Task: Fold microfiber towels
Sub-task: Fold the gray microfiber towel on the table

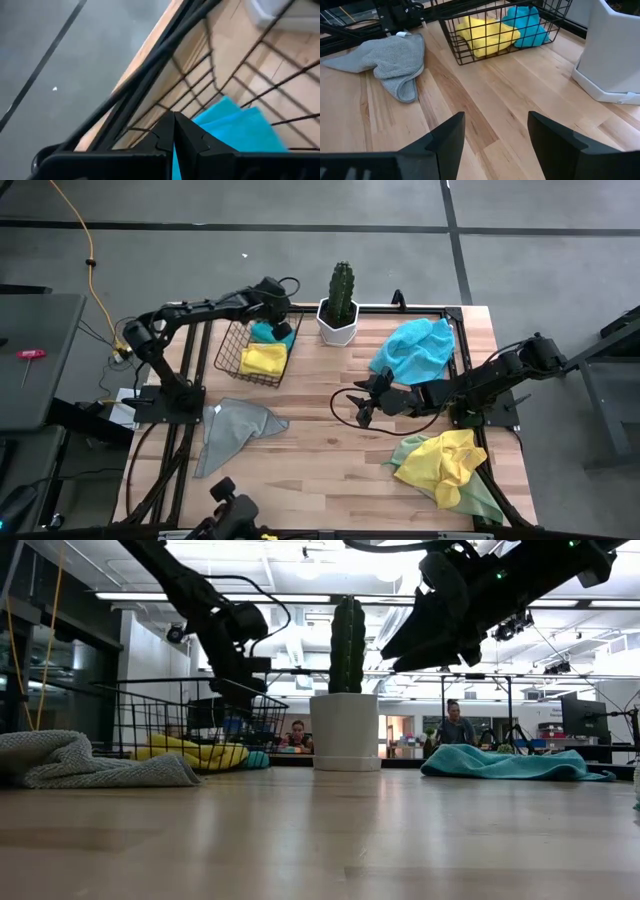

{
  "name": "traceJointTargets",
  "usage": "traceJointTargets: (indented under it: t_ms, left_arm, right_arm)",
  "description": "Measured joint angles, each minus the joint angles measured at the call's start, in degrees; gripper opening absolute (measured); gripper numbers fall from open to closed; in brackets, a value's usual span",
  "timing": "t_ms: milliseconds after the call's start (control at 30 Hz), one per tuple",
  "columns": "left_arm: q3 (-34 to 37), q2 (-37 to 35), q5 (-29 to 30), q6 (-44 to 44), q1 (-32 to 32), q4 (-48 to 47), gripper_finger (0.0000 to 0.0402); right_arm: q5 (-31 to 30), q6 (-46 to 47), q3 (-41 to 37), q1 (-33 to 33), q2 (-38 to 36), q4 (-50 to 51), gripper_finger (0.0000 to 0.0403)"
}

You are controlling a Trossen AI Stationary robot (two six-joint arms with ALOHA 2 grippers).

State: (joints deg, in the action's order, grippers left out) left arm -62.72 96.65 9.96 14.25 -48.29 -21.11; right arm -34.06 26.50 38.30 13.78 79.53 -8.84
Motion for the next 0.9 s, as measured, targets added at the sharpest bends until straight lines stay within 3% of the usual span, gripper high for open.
traceJointTargets:
  t_ms: [100,400,667,900]
  left_arm:
    - [0.0,0.02,2.04,-0.53,0.44,2.31,0.0]
    - [0.0,-1.08,16.47,-1.21,0.11,4.45,0.0]
    - [0.0,-3.75,16.41,-0.28,1.9,3.73,0.0]
    - [0.0,-15.98,15.19,2.41,8.24,3.62,0.0]
  right_arm:
    - [0.02,0.01,0.0,0.0,0.0,0.0,0.0209]
    - [0.02,0.02,0.0,0.0,0.0,0.02,0.0209]
    - [0.0,0.0,0.0,0.0,0.0,0.02,0.0209]
    - [0.01,0.0,0.0,0.0,0.0,0.02,0.0209]
